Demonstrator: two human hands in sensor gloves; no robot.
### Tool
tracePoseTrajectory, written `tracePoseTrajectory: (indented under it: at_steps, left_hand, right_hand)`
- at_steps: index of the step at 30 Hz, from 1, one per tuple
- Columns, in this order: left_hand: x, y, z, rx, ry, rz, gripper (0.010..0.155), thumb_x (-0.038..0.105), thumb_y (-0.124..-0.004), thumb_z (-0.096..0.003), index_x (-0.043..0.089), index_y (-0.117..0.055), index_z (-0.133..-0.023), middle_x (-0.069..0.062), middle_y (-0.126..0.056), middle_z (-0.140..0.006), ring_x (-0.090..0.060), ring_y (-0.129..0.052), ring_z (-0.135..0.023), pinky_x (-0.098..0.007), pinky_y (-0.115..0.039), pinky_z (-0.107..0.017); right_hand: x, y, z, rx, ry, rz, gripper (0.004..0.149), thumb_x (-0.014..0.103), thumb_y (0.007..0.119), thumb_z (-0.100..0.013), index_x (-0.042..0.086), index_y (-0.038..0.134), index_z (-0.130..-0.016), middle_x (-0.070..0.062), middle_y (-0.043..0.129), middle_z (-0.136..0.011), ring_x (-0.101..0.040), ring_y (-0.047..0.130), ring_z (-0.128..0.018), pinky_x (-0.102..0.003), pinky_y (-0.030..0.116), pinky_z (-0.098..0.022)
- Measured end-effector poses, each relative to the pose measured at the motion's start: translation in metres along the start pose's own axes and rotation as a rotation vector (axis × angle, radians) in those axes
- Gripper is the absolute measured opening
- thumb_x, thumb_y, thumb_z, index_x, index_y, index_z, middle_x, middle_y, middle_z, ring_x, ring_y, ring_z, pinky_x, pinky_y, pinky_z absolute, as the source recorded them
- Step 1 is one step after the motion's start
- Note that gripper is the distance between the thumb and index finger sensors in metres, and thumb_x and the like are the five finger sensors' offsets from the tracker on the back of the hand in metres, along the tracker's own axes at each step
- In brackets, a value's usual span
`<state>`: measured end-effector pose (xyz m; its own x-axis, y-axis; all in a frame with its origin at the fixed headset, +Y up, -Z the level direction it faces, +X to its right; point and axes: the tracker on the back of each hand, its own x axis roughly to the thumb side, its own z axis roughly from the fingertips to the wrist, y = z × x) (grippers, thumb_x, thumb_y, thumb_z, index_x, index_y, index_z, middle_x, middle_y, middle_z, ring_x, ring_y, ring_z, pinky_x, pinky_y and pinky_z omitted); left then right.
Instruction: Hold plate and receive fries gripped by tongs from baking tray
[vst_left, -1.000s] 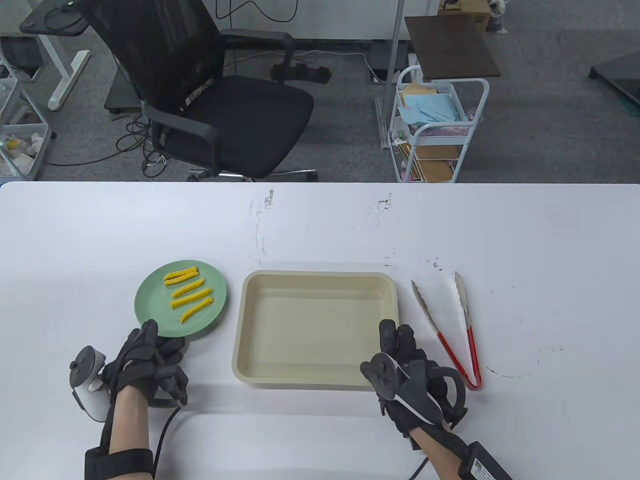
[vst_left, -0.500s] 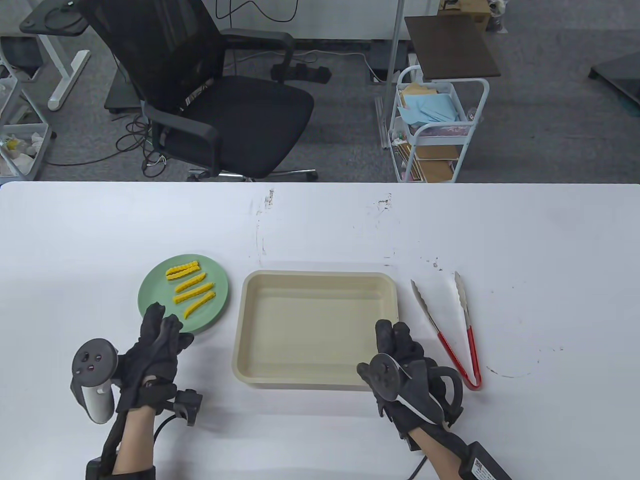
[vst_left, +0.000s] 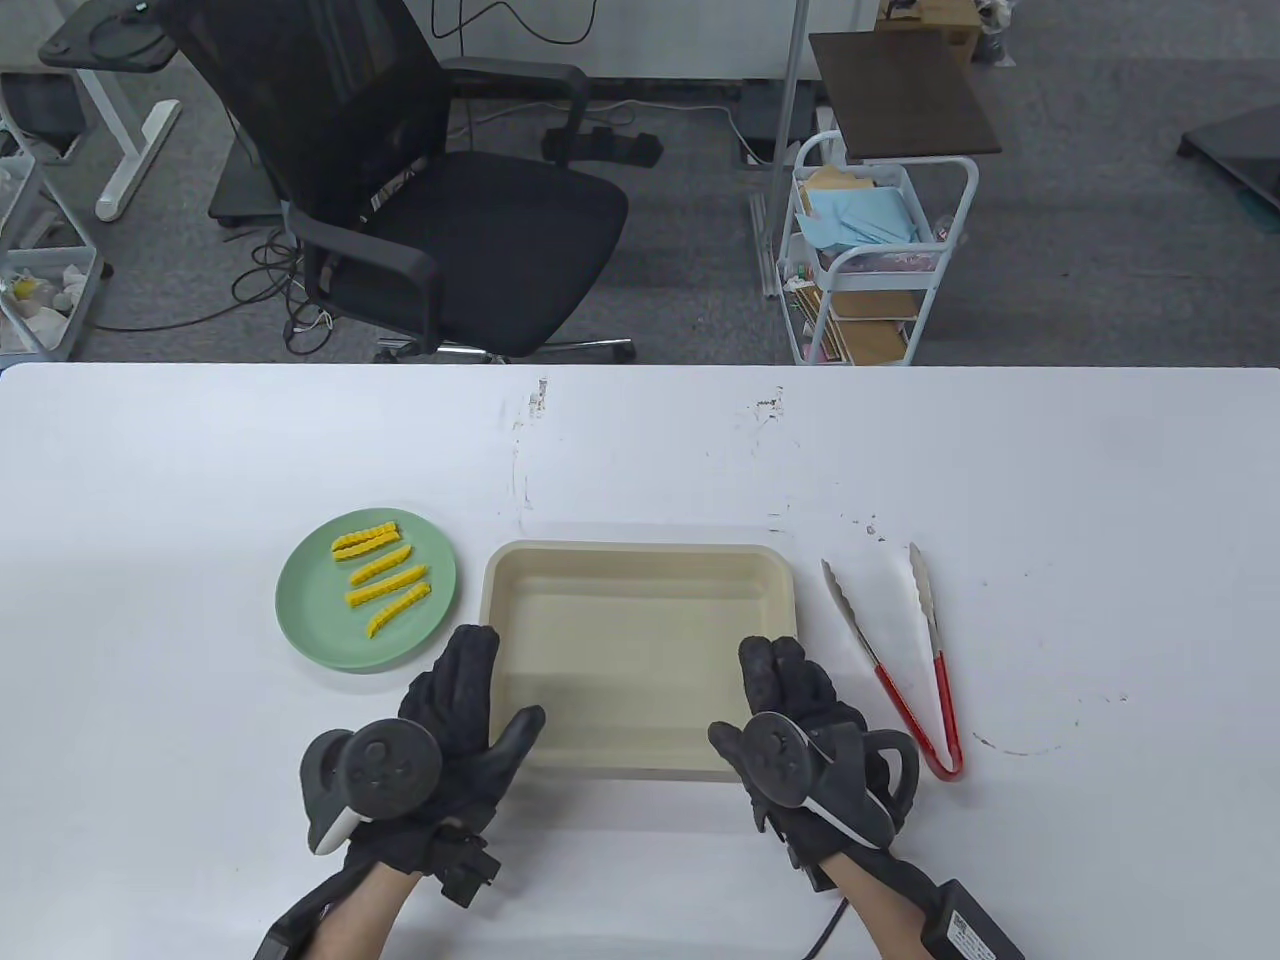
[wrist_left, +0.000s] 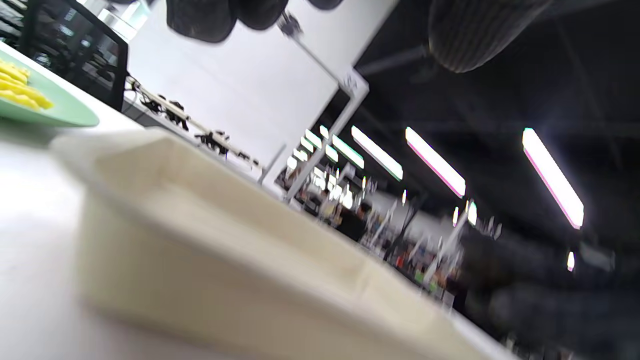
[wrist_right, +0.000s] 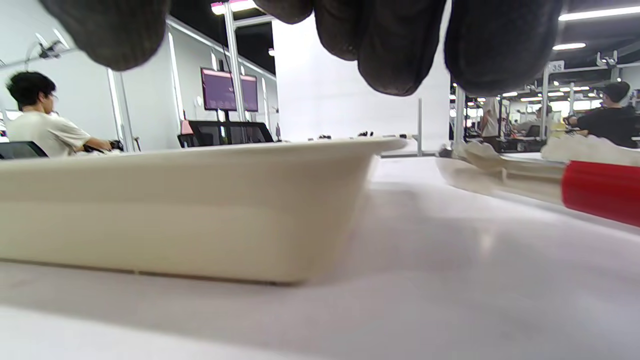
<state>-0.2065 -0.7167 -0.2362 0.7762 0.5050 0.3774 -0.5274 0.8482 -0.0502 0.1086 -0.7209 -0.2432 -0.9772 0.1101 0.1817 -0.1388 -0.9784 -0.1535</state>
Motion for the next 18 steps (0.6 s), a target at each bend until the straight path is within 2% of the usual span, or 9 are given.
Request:
tracePoseTrajectory:
  at_steps: [2, 8, 18]
  left_hand:
    - [0.002, -0.007, -0.002, -0.054, -0.001, -0.066, 0.086, 0.058, -0.057, -0.0607, 0.009, -0.007, -0.112, -0.023, -0.012, -0.117, -0.052, -0.024, -0.11, -0.077, -0.026, -0.069]
    - [0.012, -0.021, -0.004, -0.12, -0.058, -0.154, 0.083, 0.059, -0.058, -0.0602, 0.013, -0.013, -0.114, -0.017, -0.015, -0.12, -0.047, -0.022, -0.112, -0.076, -0.023, -0.07]
    - [0.016, -0.027, -0.005, -0.154, -0.074, -0.157, 0.085, 0.061, -0.056, -0.0595, 0.013, -0.013, -0.114, -0.018, -0.015, -0.12, -0.047, -0.021, -0.112, -0.075, -0.021, -0.07]
  right_hand:
    - [0.001, 0.001, 0.0, 0.008, -0.003, 0.018, 0.082, 0.061, 0.068, -0.042, 0.02, 0.035, -0.105, -0.013, 0.042, -0.106, -0.042, 0.063, -0.095, -0.061, 0.068, -0.055]
    - [-0.002, 0.013, -0.004, 0.156, 0.013, 0.082, 0.084, 0.062, 0.065, -0.043, 0.024, 0.024, -0.105, -0.012, 0.025, -0.108, -0.044, 0.037, -0.103, -0.069, 0.05, -0.064]
    - [0.002, 0.013, -0.002, 0.173, 0.005, 0.1, 0.084, 0.063, 0.064, -0.043, 0.024, 0.024, -0.105, -0.014, 0.023, -0.108, -0.046, 0.035, -0.103, -0.07, 0.047, -0.064]
